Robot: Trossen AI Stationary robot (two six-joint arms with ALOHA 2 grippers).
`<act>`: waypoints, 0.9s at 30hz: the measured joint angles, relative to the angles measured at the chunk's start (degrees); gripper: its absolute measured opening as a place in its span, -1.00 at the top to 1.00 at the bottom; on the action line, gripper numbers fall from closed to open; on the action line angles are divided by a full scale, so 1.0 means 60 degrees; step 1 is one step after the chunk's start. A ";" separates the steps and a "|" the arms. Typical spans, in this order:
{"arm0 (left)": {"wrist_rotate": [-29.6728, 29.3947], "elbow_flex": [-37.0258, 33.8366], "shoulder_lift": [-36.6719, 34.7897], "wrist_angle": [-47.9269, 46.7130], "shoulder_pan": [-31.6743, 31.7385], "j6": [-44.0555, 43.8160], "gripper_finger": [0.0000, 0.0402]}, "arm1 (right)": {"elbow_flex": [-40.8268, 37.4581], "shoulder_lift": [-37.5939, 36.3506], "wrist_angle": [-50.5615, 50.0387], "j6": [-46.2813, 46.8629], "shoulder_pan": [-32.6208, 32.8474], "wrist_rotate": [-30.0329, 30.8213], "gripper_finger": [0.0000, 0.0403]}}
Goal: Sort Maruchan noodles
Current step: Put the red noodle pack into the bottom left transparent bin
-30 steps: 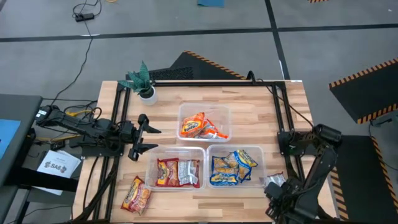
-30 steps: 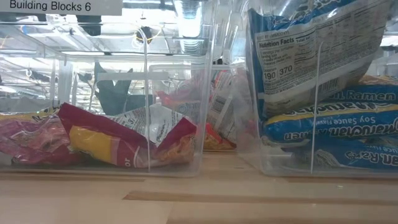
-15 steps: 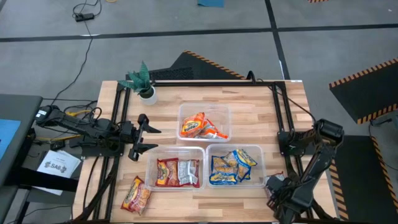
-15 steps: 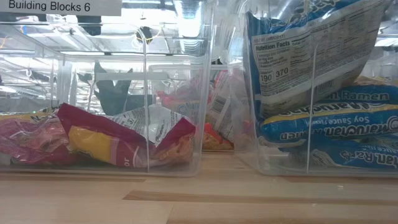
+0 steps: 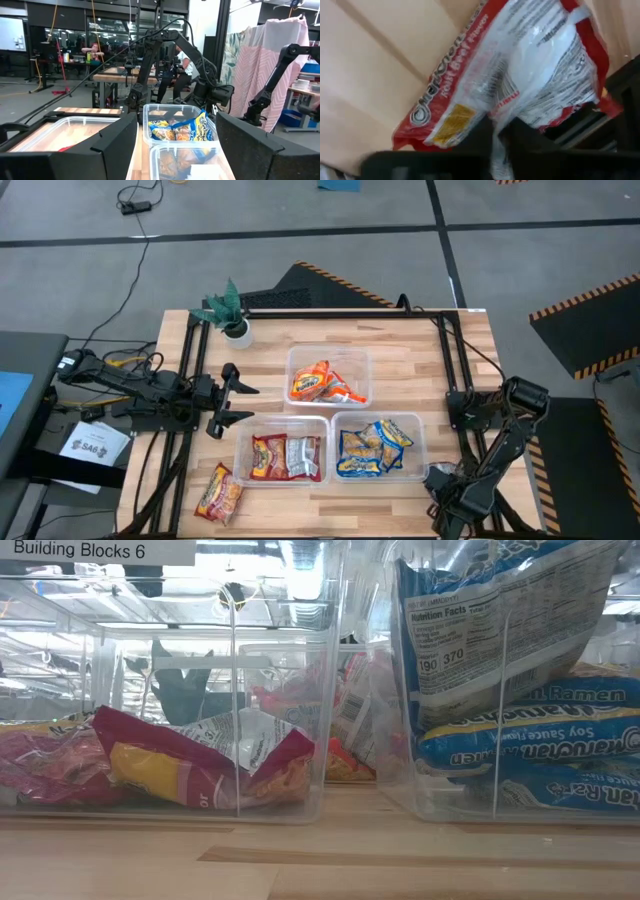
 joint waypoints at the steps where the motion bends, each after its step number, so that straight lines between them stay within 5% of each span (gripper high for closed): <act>1: 0.0016 0.0000 -0.0003 0.0011 0.0000 -0.0013 -0.28 | -0.0022 -0.0018 0.0024 -0.0253 -0.0018 -0.0170 0.85; 10: 0.0027 0.0000 -0.0002 0.0013 0.0000 -0.0097 -0.28 | -0.0040 -0.1225 0.2807 -0.1584 -0.0574 -0.1082 0.97; 16: 0.0031 0.0000 0.0001 0.0013 0.0000 -0.0108 -0.28 | -0.0033 -0.2385 0.5190 -0.2052 -0.1229 0.0460 0.97; 21: 0.0035 0.0000 -0.0003 0.0017 0.0000 -0.0096 -0.28 | -0.0002 -0.2699 0.7643 -0.5025 -0.2171 0.1915 0.97; 27: 0.0051 0.0000 -0.0003 0.0052 0.0000 -0.0086 -0.28 | 0.1275 -0.2066 0.8832 -1.0102 -0.3681 0.1965 0.97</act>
